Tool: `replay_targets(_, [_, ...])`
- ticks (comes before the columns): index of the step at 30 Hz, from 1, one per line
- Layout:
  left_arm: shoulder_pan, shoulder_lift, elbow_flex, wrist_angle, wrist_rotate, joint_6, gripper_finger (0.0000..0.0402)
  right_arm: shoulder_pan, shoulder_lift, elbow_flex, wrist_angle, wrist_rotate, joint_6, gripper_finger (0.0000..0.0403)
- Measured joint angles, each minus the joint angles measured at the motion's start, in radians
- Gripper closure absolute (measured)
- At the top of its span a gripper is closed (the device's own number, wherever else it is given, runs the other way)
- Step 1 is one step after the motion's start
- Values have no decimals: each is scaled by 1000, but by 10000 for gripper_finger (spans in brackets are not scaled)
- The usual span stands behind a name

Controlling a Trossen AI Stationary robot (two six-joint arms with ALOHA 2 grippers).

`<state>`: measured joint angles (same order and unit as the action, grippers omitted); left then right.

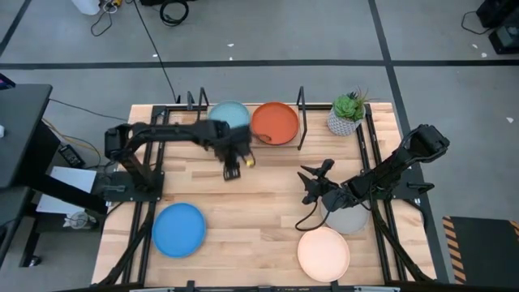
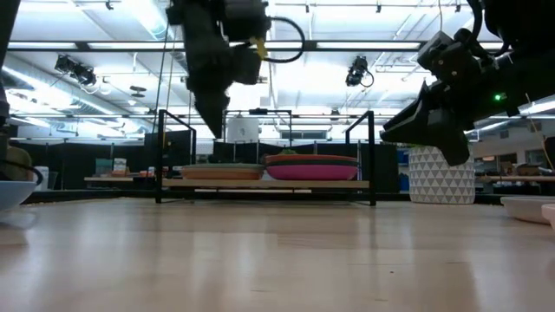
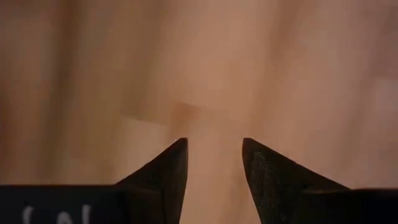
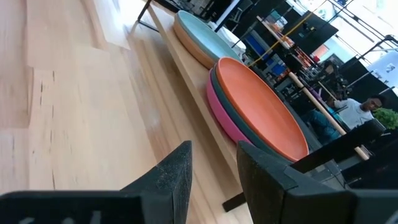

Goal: Place and stack plates onto a shelf
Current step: Stack the blue plate on top of the orange plate on the shelf

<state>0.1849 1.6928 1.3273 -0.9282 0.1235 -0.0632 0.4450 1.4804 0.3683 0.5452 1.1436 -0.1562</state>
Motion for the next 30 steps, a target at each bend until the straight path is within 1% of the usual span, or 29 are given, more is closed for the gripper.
replay_targets(4, [-128, 0, 0, -56, 6, -283, 248, 0, 0, 0, 0, -4, 0, 270])
replay_targets(8, [-264, 0, 0, -73, -1, -504, 249, 0, 0, 0, 0, -13, -14, 270])
replay_targets(10, [-326, 0, 0, -72, -31, -603, 249, -2, 0, 0, 0, -13, -42, 270])
replay_targets(13, [-401, 0, 0, -73, -114, -768, 249, -23, 0, 0, 38, -16, -115, 270])
replay_targets(15, [-434, 0, 0, -79, -153, -891, 249, -47, 0, 0, 87, -38, -163, 270])
replay_targets(20, [-497, 17, -2, -147, -169, -1166, 249, -123, 0, 0, 136, -161, -211, 270])
replay_targets(24, [-556, 52, -1, -171, -188, -1333, 249, -169, 3, 0, 135, -179, -206, 270])
replay_targets(30, [-644, 97, -1, -175, -172, -1549, 249, -187, 5, -37, 149, -268, -215, 270])
